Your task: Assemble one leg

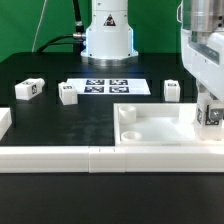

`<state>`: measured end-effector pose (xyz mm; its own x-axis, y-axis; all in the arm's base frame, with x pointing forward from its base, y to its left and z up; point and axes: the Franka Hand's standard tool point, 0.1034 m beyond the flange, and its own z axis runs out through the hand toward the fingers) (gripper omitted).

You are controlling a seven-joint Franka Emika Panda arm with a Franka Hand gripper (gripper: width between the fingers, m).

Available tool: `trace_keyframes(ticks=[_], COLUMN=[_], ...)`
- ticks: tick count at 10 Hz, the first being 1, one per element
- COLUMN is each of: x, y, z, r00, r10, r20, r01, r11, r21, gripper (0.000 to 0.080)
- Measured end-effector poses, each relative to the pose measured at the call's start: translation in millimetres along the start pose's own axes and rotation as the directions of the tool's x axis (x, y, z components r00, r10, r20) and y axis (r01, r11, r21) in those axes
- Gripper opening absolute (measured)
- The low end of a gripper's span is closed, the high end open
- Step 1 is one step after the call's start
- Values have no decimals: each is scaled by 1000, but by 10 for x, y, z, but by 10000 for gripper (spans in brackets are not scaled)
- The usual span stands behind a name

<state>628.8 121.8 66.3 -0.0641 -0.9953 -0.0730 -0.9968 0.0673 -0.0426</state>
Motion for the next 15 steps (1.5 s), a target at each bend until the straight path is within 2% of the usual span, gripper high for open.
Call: trace_keyframes(ticks=[2,5,6,7,8,10,12,15], x=[2,-2,-4,-19,-7,7,-33,-49], y=[1,0,0,4,-8,-26,-17,-6], z=[4,3,3,4,-6,-15,-3,2], r00=[989,984,990,993,999,955,874,681], r10=[150,179,140,120,44,-295,-486,-732], r20=[0,3,3,3,4,-3,-4,-12], r01=[-150,-179,-140,-120,-44,295,486,732], r11=[989,984,990,993,999,955,874,681], r21=[-1,0,0,0,0,4,5,-8], gripper=[291,305,478,610,637,647,649,649])
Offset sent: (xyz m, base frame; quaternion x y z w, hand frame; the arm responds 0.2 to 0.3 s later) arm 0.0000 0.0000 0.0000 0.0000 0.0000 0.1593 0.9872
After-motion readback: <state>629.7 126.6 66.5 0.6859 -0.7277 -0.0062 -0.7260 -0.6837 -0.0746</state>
